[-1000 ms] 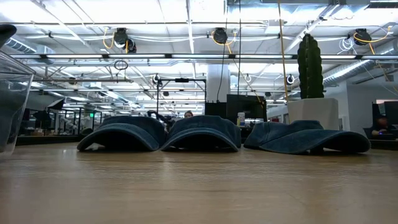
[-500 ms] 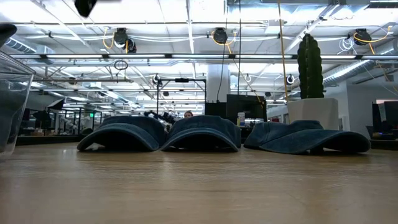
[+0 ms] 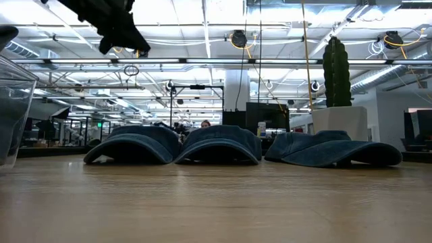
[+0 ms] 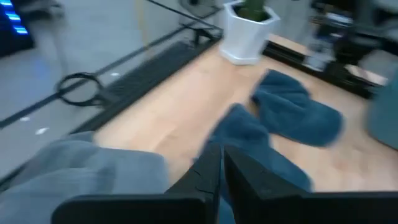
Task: Pick & Place hat
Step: Put the gray cap into the transparent bin
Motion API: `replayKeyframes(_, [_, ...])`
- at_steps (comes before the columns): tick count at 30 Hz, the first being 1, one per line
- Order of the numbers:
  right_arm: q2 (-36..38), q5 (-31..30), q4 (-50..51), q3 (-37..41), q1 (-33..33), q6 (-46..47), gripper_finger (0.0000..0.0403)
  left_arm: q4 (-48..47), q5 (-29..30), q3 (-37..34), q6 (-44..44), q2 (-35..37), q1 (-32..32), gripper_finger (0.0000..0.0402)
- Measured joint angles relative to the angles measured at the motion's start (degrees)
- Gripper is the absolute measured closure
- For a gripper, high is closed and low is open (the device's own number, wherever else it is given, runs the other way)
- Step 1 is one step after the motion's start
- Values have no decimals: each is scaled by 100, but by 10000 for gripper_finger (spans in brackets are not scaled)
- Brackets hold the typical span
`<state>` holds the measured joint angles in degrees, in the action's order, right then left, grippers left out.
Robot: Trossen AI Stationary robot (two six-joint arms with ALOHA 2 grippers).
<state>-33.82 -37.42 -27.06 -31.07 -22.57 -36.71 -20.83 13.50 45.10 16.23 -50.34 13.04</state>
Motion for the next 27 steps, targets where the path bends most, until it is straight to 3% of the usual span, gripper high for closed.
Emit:
replayKeyframes(6, [-1,1,34,0,2,0,124,34,504,0,42,-226,145,376])
replayKeyframes(27, [1,1,34,0,0,0,124,141,512,0,48,-360,162,376])
